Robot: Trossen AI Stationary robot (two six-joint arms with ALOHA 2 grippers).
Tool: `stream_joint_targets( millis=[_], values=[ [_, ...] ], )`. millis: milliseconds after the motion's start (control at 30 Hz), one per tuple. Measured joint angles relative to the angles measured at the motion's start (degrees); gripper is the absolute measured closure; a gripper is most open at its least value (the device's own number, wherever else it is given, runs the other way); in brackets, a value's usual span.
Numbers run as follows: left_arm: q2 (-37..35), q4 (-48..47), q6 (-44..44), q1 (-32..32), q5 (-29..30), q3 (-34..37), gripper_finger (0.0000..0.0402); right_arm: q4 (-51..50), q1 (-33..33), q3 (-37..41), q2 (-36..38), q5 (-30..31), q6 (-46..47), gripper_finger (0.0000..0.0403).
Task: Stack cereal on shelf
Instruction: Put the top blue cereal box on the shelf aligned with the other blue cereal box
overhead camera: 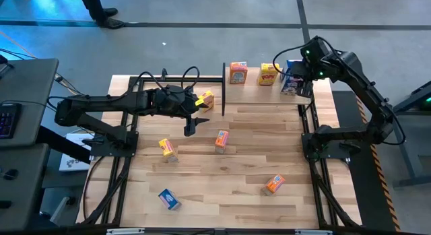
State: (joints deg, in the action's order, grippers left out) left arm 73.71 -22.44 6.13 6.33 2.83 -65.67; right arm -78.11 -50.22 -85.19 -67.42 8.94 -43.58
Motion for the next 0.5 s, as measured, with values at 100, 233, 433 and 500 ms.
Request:
stream_joint_targets(
  millis=[100, 233, 433, 500],
  values=[
    [0.0, 0.0, 0.0, 0.0, 0.0, 0.0, 0.0160, 0.1, 0.0, 0.0, 0.9, 0.0, 0.0, 0.0195],
    [0.0, 0.0, 0.0, 0.0, 0.0, 0.0, 0.0160, 0.2, 0.0, 0.0, 2.3, 0.9, 0.7, 0.0197],
    [0.0, 0.0, 0.0, 0.0, 0.0, 0.0, 0.0160, 0.1, 0.0, 0.0, 4.7, 1.2, 1.8, 0.0197],
    [0.0, 0.0, 0.0, 0.0, 0.0, 0.0, 0.0160, 0.1, 0.0, 0.0, 5.4, 0.3, 2.5, 0.0197]
  ],
)
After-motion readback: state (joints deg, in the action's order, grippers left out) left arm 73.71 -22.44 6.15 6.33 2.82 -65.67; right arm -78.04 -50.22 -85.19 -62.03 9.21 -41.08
